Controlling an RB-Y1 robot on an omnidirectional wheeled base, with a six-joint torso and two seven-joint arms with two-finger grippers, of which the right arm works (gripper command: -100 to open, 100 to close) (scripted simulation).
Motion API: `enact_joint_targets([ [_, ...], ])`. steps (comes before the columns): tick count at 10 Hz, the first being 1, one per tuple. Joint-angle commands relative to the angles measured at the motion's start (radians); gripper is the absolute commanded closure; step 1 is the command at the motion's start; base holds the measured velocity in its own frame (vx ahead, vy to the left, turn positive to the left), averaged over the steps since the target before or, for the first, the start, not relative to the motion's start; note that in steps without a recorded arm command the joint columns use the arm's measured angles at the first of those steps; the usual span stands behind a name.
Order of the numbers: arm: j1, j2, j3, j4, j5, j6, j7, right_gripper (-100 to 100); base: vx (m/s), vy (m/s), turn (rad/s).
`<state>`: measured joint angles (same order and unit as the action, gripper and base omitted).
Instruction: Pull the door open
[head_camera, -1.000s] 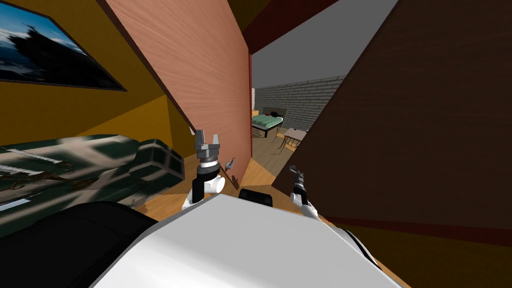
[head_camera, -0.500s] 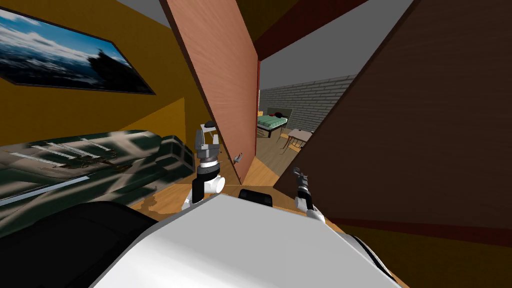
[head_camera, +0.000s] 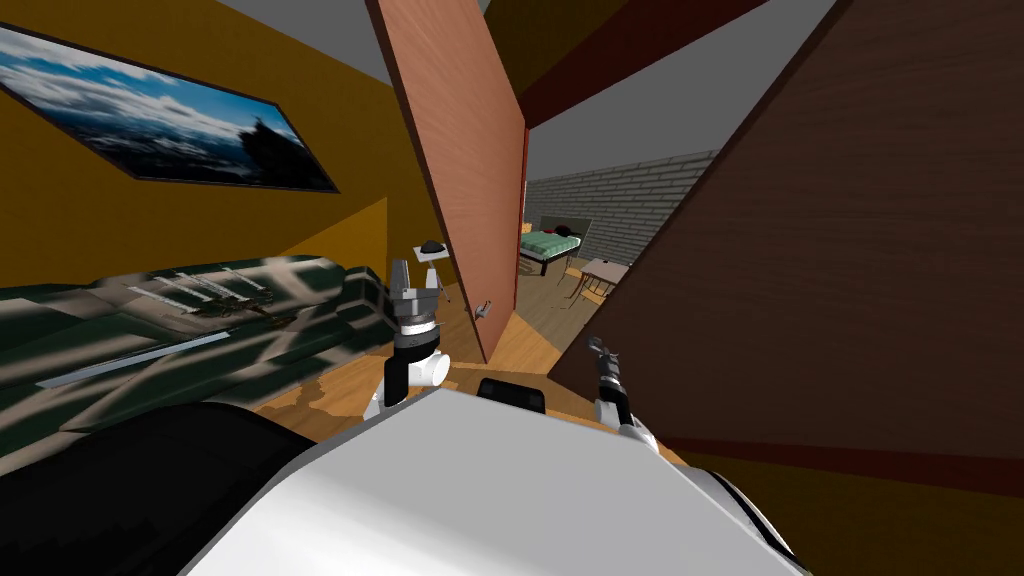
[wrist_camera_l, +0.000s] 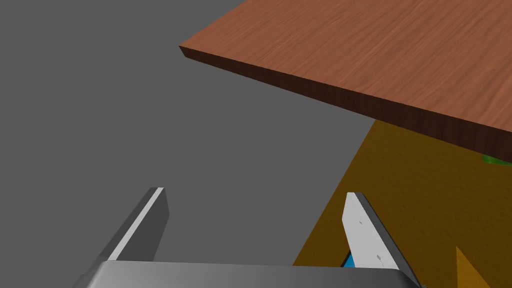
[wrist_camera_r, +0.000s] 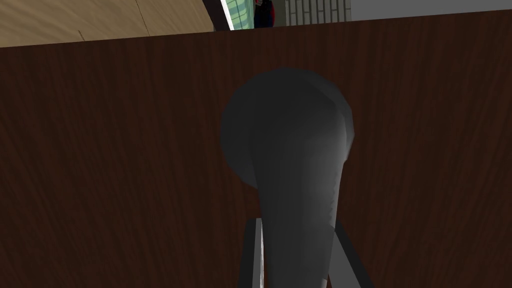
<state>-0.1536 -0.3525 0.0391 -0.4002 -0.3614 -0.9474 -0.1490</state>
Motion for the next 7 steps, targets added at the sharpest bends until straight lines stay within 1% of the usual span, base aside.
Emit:
enact_joint_targets([
  [1, 0.017, 0.008, 0.004, -0.046, 0.002, 0.016, 0.008, 100, 0.000, 0.012, -0.005],
  [2, 0.017, 0.008, 0.004, -0.046, 0.002, 0.016, 0.008, 100, 0.008, 0.006, -0.005],
  [3, 0.030, -0.009, 0.016, -0.046, 0.009, 0.006, -0.019, 100, -0.083, -0.024, 0.121],
  [4, 0.036, -0.017, 0.022, -0.046, 0.013, 0.001, -0.033, 100, -0.195, -0.039, 0.153],
  [5, 0.041, -0.023, 0.026, -0.046, 0.015, -0.003, -0.043, 100, -0.208, -0.028, 0.087],
  [6, 0.039, -0.028, 0.015, -0.058, 0.009, 0.007, -0.031, 100, -0.086, -0.011, 0.011],
  [7, 0.050, -0.034, 0.036, -0.062, 0.020, -0.002, -0.049, 100, -0.152, -0.021, 0.078],
])
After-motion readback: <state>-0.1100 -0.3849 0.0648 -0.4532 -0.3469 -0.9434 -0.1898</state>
